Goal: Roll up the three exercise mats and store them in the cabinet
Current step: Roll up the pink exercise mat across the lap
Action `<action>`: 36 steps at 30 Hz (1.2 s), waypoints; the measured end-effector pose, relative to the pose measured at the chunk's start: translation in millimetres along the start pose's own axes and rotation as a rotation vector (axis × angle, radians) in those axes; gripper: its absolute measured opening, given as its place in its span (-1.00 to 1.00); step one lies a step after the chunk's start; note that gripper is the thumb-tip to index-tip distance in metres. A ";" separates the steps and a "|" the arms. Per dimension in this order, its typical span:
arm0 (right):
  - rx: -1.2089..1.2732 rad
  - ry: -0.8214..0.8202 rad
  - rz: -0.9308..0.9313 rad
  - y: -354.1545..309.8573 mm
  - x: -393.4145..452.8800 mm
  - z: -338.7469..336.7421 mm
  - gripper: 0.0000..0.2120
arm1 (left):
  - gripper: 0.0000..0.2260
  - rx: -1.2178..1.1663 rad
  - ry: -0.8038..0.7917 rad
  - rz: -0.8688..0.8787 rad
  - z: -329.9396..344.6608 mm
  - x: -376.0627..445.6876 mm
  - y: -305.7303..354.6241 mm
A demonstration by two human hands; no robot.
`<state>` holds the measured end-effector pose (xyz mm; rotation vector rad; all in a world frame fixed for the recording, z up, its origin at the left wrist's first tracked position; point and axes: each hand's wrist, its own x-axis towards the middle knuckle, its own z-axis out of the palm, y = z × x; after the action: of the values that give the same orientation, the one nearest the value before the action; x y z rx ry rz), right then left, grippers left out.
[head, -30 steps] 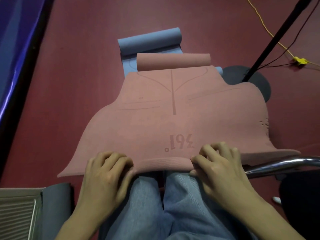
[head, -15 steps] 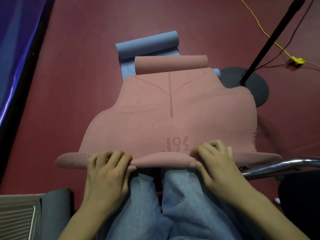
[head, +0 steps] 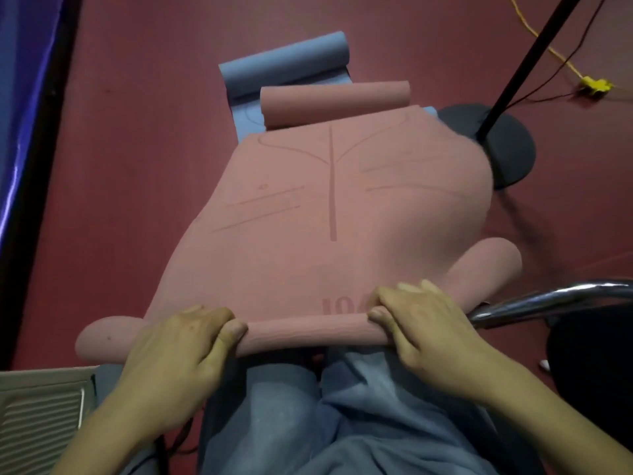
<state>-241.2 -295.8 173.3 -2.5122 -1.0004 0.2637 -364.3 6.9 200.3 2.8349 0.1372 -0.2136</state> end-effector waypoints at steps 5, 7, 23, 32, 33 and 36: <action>0.099 0.076 -0.061 4.8 -1.7 15.2 -0.81 | -0.65 -0.224 -0.119 -0.183 16.0 -3.2 -5.7; 0.019 0.109 -0.133 5.9 2.6 15.7 -0.76 | -0.71 -0.263 -0.097 -0.232 20.7 4.9 -5.5; -0.265 0.103 -0.023 -21.6 -14.5 3.4 -0.70 | -0.75 -0.016 0.296 -0.164 48.7 4.6 17.6; -0.350 0.132 0.031 -29.0 -8.6 7.1 -0.76 | -0.61 0.125 0.365 -0.057 58.7 -12.7 26.5; -0.347 0.128 0.041 -30.2 -7.5 6.9 -0.77 | -0.56 0.138 0.352 -0.054 58.1 -13.6 28.7; -0.354 0.133 0.062 -32.5 -4.4 7.3 -0.81 | -0.49 0.162 0.345 -0.043 56.6 -11.2 26.5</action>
<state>-266.6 -275.4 181.5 -2.8355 -0.9881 -0.0704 -379.7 -35.9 156.0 3.0076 0.2642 0.2702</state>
